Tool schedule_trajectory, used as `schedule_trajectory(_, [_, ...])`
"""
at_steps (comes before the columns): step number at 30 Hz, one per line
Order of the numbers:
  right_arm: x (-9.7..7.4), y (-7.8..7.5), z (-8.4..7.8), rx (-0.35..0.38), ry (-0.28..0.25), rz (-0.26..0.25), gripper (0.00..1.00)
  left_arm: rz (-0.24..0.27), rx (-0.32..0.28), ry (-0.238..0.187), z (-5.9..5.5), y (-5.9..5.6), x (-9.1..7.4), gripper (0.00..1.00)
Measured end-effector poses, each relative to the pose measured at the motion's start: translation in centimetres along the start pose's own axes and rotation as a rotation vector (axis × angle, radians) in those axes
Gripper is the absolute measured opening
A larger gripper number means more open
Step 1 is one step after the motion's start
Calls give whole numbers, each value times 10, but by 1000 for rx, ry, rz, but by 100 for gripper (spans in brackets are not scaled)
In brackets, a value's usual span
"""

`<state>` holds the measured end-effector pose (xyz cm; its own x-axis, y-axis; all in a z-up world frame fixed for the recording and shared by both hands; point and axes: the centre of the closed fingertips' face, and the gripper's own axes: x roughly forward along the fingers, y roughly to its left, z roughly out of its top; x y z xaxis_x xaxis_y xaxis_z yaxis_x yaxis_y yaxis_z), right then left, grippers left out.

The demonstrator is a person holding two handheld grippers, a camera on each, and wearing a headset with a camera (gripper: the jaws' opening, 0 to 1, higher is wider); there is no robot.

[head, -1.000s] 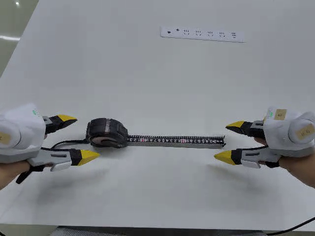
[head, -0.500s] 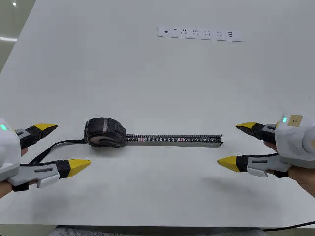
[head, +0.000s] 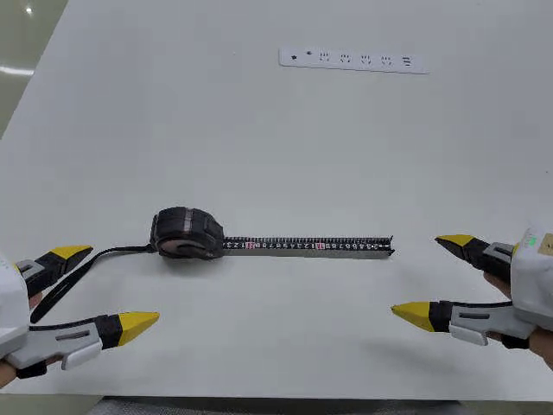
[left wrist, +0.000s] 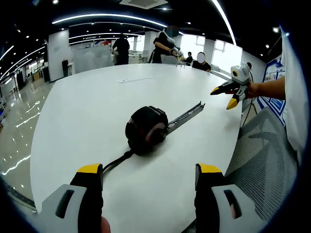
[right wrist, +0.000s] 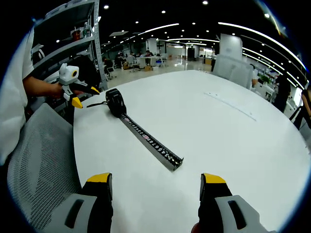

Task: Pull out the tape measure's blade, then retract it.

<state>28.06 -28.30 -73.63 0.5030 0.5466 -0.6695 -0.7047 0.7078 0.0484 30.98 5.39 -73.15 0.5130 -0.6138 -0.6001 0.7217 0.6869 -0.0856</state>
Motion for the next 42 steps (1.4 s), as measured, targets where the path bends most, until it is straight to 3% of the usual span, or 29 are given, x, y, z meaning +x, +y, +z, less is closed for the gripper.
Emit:
schedule_trajectory(9, [-8,6,-6,25,-30,-23,74,7,-45,-12,-9,-11,-9,76])
schedule_trajectory(20, [-12,16,-14,26,-23,-23,75,12,-72,-21,-14,-19,-12,76])
schedule_trajectory(30, [-13,17,-16,29,-19,-24,75,8,-79,-33,-8,-20,-11,76])
schedule_trajectory(42, [-12,16,-14,29,-25,-25,75,1,-81,-38,3,-30,1,77])
